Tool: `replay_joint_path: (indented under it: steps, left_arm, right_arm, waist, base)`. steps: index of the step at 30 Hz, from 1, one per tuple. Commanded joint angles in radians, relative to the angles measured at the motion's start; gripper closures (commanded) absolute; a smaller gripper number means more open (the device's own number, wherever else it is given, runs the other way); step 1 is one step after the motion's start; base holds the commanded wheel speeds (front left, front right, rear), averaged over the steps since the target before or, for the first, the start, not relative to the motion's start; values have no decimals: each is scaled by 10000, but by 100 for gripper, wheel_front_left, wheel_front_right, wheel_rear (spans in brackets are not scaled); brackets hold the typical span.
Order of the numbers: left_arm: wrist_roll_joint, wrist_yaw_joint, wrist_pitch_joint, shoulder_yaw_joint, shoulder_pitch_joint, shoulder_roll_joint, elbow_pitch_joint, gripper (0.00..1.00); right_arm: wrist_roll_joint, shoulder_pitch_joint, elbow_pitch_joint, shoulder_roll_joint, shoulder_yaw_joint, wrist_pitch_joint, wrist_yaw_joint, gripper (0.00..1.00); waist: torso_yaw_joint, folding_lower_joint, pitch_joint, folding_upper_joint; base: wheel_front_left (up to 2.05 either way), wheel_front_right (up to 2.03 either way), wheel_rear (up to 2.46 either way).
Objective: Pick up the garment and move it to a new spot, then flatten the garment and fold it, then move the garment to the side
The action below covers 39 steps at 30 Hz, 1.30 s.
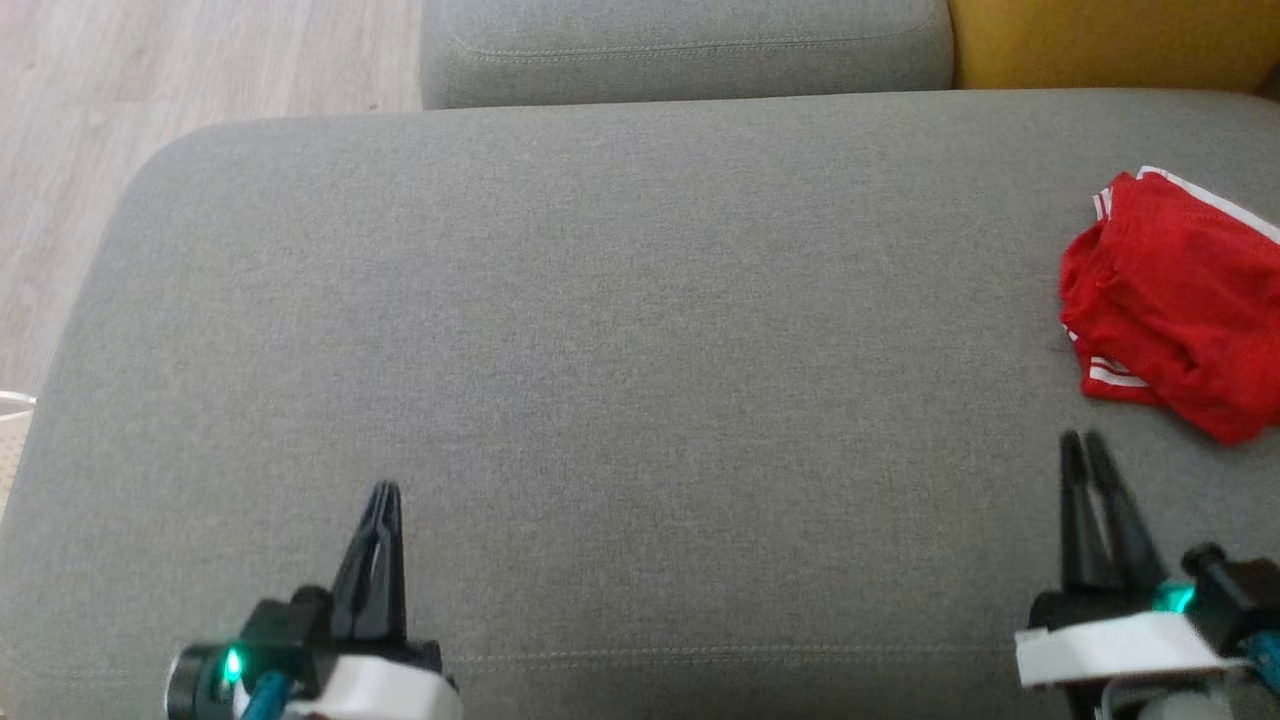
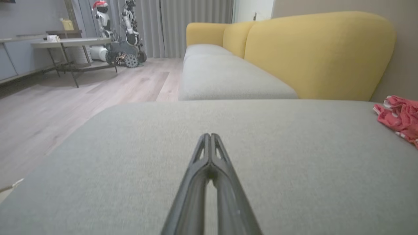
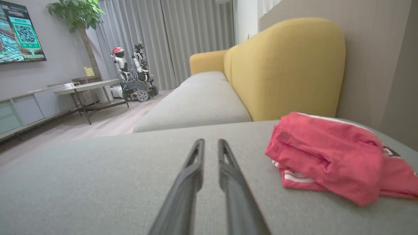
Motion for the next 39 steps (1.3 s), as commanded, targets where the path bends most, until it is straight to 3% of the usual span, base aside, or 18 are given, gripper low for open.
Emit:
replay_joint_path:
  steps: [1, 39]
  left_arm:
    - [-162, 3, 6, -9, 18, 0, -92, 100]
    - [-5133, -624, 884, 588, -791, 260, 724, 100]
  right_arm:
    - [166, 9, -62, 0, 17, 7, 1, 100]
    - [5154, -517, 240, -236, -96, 882, 21, 100]
  waist:
    - [-4, 1, 0, -1]
    - [-111, 1, -57, -1]
  base:
    - [0, 0, 0]
    - [0, 0, 0]
